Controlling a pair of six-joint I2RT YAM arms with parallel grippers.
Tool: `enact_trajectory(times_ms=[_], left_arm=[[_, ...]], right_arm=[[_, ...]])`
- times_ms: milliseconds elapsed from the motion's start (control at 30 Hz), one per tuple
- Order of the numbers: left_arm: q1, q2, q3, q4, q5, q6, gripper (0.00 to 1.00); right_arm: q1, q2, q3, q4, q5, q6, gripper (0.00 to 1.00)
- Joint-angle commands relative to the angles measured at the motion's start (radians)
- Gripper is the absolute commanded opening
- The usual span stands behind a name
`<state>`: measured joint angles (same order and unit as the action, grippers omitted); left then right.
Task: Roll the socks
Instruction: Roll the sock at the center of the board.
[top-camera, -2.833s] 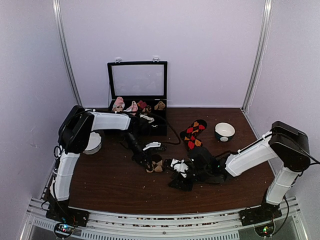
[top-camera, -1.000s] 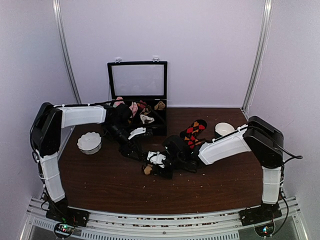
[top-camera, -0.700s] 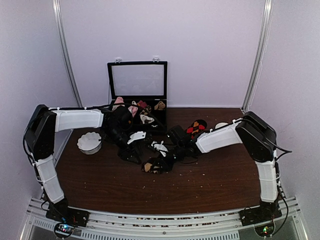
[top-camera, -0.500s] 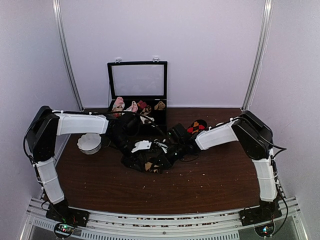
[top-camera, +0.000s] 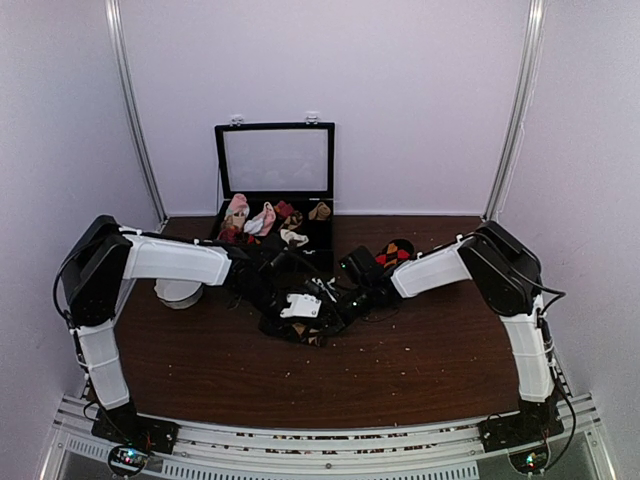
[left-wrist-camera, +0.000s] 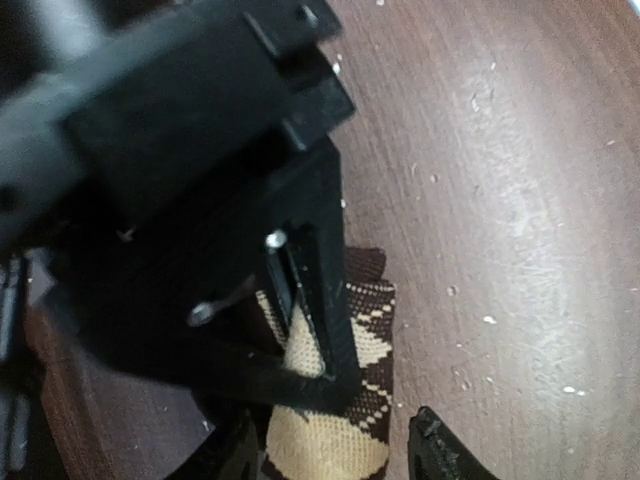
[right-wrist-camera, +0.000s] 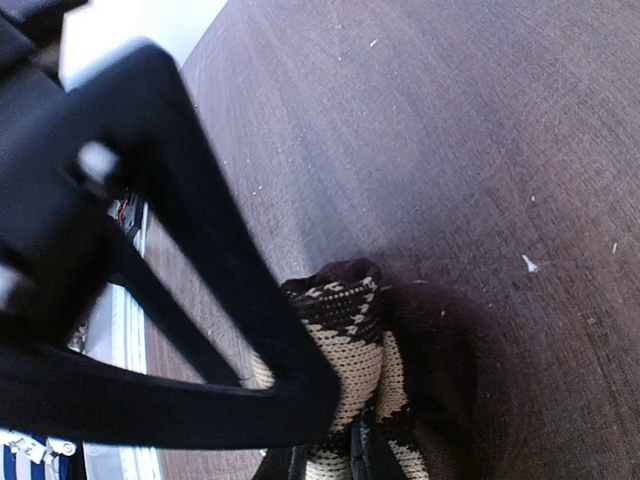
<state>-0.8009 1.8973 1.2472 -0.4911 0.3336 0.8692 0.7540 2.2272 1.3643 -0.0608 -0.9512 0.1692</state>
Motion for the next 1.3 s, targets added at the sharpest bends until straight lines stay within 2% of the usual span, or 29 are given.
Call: enact_trajectory(times_ms=[0, 100, 300, 467, 500, 600, 667, 900, 1033, 1167, 1267], left_arm=[[-0.007, 0.062, 0.008, 0.041, -0.078, 0.025, 0.49], [-0.008, 0.068, -0.003, 0.037, -0.079, 0.018, 0.43], [-0.013, 0.075, -0.034, 0.057, -0.095, 0.007, 0.38], [-0.02, 0.124, 0.007, 0.018, -0.091, -0.002, 0.15], [-0.021, 0.137, 0.02, 0.001, -0.085, -0.011, 0.11], [-0.015, 0.165, 0.067, -0.078, -0.033, -0.025, 0.04], [-0.003, 0.2, 0.136, -0.168, 0.034, -0.033, 0.0], [0.055, 0.332, 0.312, -0.451, 0.227, -0.033, 0.0], [0.079, 0.39, 0.404, -0.588, 0.317, -0.01, 0.0], [0.084, 0.429, 0.462, -0.654, 0.348, -0.002, 0.0], [0.085, 0.464, 0.516, -0.704, 0.362, -0.003, 0.0]], right_arm=[[-0.022, 0.116, -0.07, -0.24, 0.12, 0.028, 0.08], [-0.035, 0.117, -0.071, -0.241, 0.105, 0.034, 0.09], [-0.045, 0.116, -0.054, -0.282, 0.088, 0.006, 0.11], [-0.046, 0.08, -0.077, -0.254, 0.071, 0.007, 0.15], [-0.047, 0.067, -0.087, -0.248, 0.072, -0.001, 0.17], [-0.047, 0.003, -0.133, -0.212, 0.099, -0.033, 0.39], [-0.047, -0.05, -0.18, -0.171, 0.129, -0.058, 0.46], [-0.046, -0.224, -0.341, -0.072, 0.304, -0.17, 0.46], [-0.032, -0.382, -0.489, 0.078, 0.403, -0.247, 0.46], [0.042, -0.482, -0.588, 0.168, 0.495, -0.33, 0.45], [0.109, -0.496, -0.584, 0.163, 0.566, -0.358, 0.43]])
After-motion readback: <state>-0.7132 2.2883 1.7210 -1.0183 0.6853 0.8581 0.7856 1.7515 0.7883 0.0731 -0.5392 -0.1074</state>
